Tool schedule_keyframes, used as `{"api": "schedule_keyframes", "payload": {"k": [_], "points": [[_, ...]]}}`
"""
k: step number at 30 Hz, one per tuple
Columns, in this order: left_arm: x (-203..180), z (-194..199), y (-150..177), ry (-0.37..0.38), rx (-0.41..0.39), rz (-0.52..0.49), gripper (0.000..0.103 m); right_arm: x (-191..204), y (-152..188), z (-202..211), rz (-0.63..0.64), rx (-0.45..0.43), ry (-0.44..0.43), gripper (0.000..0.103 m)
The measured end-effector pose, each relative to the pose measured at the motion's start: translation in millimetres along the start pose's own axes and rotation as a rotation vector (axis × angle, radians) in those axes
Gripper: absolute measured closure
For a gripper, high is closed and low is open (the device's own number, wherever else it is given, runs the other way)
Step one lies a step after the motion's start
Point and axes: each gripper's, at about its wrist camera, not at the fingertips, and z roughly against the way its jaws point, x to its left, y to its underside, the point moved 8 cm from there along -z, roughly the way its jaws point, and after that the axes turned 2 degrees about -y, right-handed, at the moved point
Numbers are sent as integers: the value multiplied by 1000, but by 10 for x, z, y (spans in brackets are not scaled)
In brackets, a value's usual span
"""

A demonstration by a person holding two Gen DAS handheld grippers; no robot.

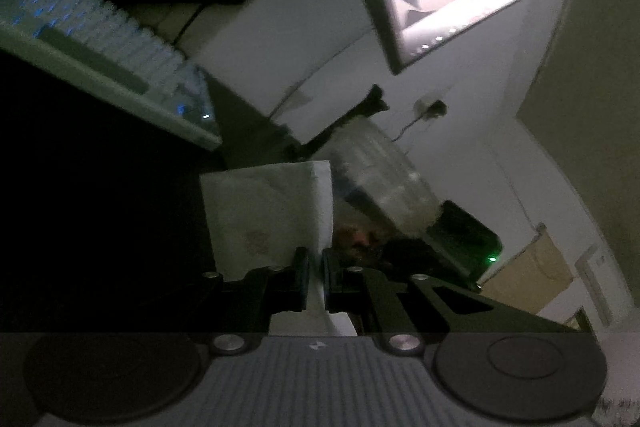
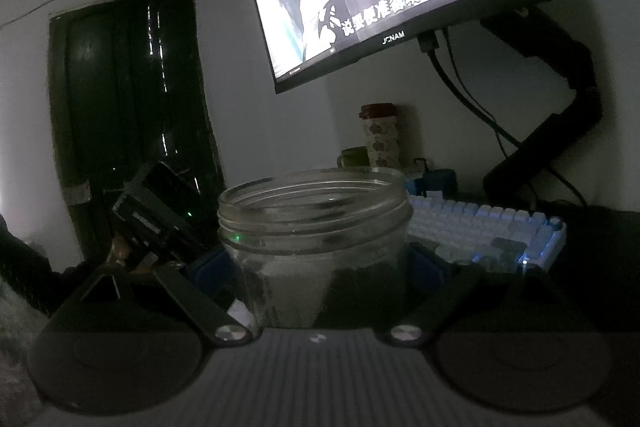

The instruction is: Clean container

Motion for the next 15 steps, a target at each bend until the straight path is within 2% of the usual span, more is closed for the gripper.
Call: {"api": "schedule_keyframes", "payload": {"k": [3,15], "points": [[15,14,-18,-8,-8,13,97,-9,-1,-5,-5,-1,-1,10],[-245,154,-210,100,-74,13,97,-6,12,-18,-8,7,-10,9]]}}
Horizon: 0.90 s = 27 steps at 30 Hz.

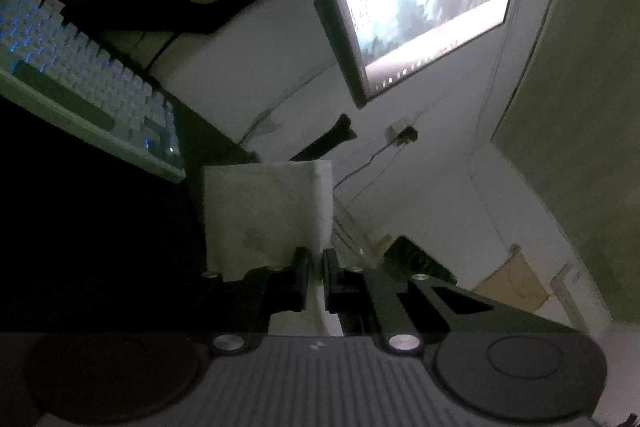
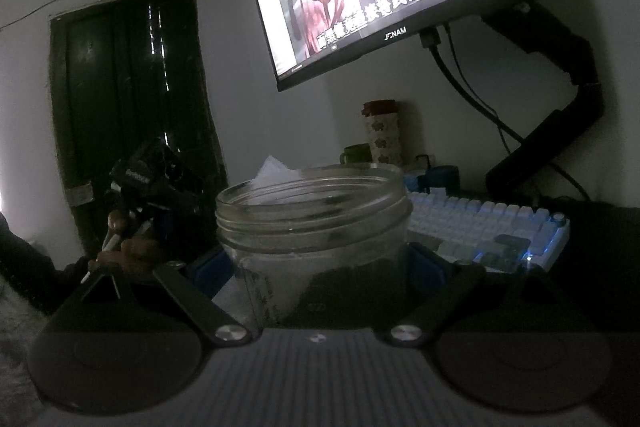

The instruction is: Clean container

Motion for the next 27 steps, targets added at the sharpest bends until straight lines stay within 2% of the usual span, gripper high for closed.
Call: {"api": "schedule_keyframes", "payload": {"k": [3,17,21,23,27], "points": [[51,4,-5,7,-6,23,97,7,0,-4,2,1,-1,9],[489,-101,144,-186,67,98,97,50,30,-15,8,19,-7,9],[413,-36,70,-84,44,150,97,57,36,-21,12,20,-8,9],[309,-5,30,-34,37,144,97,51,40,-29,12,20,-8,9],[149,35,-15,9,29,109,97,52,43,-37,12,23,-10,8]]}}
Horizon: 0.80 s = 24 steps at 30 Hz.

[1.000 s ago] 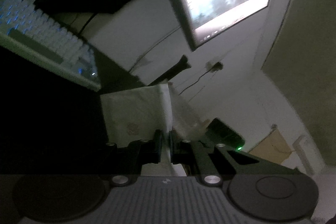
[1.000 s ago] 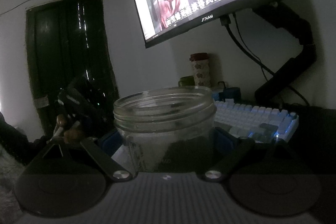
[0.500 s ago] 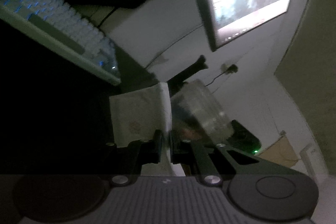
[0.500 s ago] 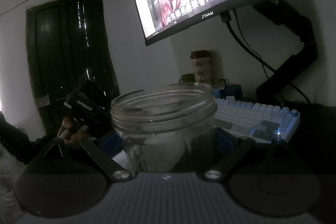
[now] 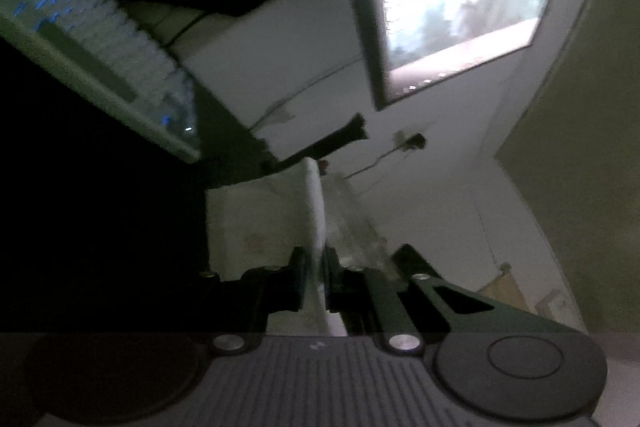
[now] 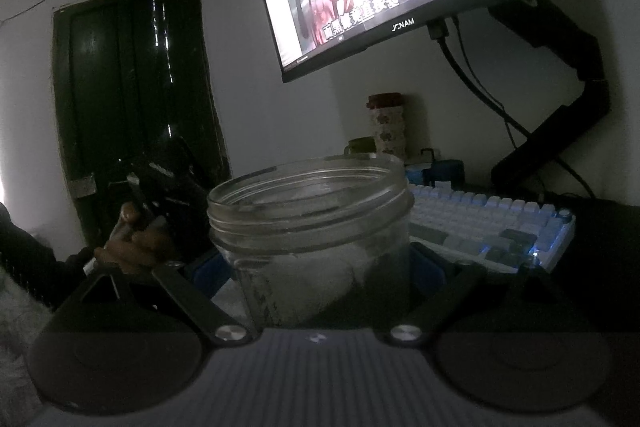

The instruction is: Clean container

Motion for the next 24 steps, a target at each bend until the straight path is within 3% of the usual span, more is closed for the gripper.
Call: {"api": "schedule_keyframes", "payload": {"k": [7,12,14,19,24], "points": [[92,-52,49,-24,20,21,96,15,14,15,-5,-1,3,8],[270,-121,166,-172,61,-2,96,28,27,9,-6,11,3,8],[264,-122,201,-242,51,-60,96,40,38,3,-2,20,0,8],[49,-67,181,-233,22,-139,96,33,51,-6,-5,26,3,9],[-192,-50,196,-285,-9,-274,97,28,57,-17,-6,28,0,9]]}}
